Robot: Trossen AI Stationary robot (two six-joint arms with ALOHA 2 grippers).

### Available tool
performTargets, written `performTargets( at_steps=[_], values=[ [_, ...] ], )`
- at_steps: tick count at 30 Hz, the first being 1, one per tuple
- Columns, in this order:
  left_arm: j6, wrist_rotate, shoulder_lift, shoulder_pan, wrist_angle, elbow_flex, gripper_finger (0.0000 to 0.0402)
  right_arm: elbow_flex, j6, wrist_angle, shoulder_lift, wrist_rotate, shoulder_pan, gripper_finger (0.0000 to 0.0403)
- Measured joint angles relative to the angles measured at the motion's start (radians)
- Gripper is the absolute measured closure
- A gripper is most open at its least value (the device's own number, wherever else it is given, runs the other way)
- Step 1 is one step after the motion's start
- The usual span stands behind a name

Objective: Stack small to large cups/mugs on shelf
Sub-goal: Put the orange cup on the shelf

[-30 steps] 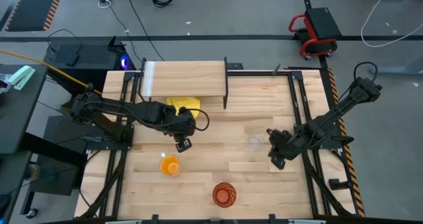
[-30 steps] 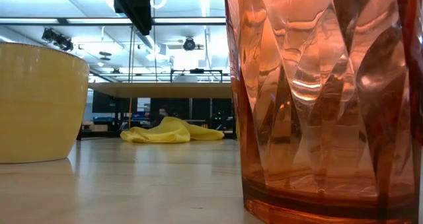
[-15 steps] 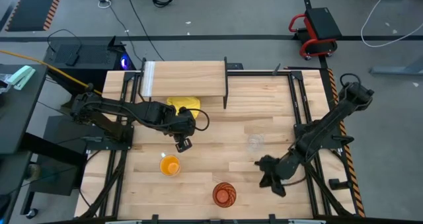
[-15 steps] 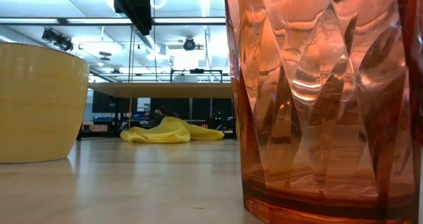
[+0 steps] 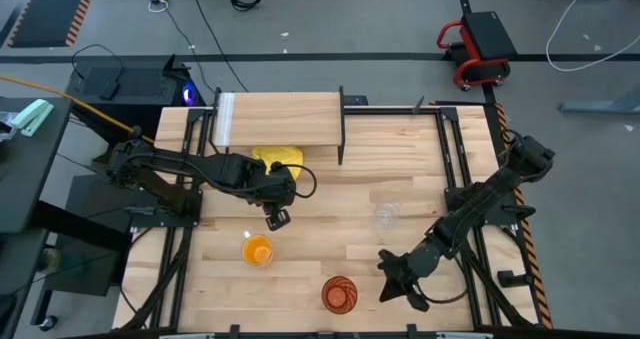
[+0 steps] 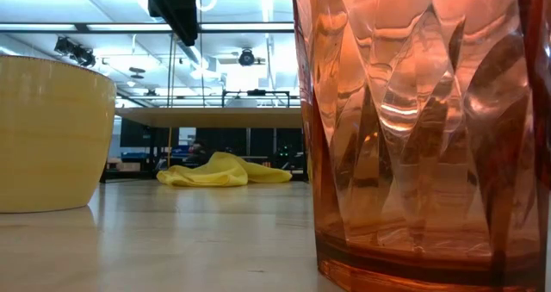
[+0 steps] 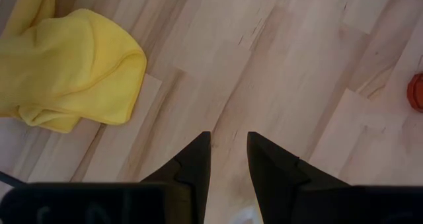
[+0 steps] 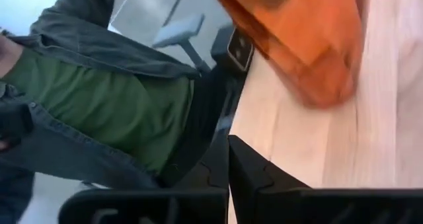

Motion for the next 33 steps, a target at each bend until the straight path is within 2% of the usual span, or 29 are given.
performTargets(
  at_steps=[7,13,24,33],
  values=[
    [-0.001,0.000,0.000,-0.002,0.001,0.000,0.0294,0.000,-0.084,0.081,0.110,0.012,-0.093,0.0400],
    [0.000,0.000,0.000,-0.001,0.001,0.000,0.0294,0.000,-0.106,0.161,0.172,0.004,-0.098,0.0401],
    [-0.001,0.000,0.000,-0.001,0.001,0.000,0.0294,0.144,-0.199,0.210,0.323,-0.159,-0.094,0.0402],
    [-0.001,0.000,0.000,-0.001,-0.001,0.000,0.0294,0.180,-0.234,0.261,0.359,-0.148,-0.144,0.0402]
  ],
)
